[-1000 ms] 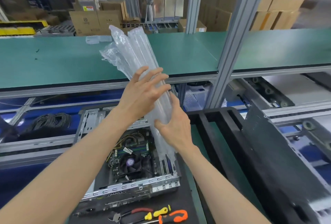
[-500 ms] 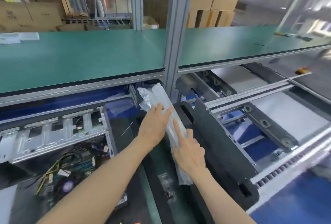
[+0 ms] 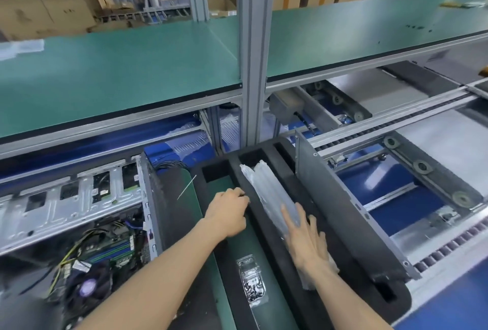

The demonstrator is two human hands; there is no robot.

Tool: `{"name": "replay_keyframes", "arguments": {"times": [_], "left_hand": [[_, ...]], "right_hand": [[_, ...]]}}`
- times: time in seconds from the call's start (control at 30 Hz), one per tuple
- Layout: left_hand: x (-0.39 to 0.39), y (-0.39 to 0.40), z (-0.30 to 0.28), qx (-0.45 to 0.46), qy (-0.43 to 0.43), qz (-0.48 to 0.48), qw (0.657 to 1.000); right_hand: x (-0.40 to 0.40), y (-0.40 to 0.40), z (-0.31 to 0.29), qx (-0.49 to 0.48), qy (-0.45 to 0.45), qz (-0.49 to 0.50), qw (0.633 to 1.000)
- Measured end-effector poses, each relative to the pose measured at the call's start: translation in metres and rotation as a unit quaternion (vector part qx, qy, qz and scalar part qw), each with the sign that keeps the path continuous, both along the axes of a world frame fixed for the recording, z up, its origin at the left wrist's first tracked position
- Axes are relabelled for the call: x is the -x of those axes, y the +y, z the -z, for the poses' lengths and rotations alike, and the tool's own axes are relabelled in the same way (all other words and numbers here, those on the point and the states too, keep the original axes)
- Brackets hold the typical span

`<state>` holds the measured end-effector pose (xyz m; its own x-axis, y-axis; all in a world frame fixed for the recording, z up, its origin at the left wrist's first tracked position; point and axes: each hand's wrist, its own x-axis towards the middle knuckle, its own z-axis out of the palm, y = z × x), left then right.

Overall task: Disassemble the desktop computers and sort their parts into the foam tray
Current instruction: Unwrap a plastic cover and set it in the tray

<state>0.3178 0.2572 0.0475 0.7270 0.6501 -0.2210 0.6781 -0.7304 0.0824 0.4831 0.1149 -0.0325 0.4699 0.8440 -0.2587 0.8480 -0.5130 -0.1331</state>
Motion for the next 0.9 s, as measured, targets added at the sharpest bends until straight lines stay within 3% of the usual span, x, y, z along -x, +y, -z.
{"name": "replay_keyframes", "arguments": {"times": [0.2, 0.4, 0.6, 0.9], "left_hand": [[0.014, 0.006, 0.005, 0.002, 0.007, -0.008, 1.0], [0.03, 0.005, -0.004, -0.004, -0.004, -0.014, 1.0], [0.064, 0.008, -0.031, -0.046, -0.079, -0.019, 0.996], [0.181, 0.007, -0.074, -0.07, -0.18, -0.085, 0.977]], "right_hand": [[-0.01, 0.004, 0.017, 0.132, -0.036, -0.104, 0.985], [-0.002, 0.024, -0.01, 0.215, -0.025, -0.099, 0.971], [0.044, 0.055, -0.045, 0.019, -0.045, -0.14, 0.989], [0.167, 0.085, -0.105, -0.16, -0.016, -0.273, 0.948]]}}
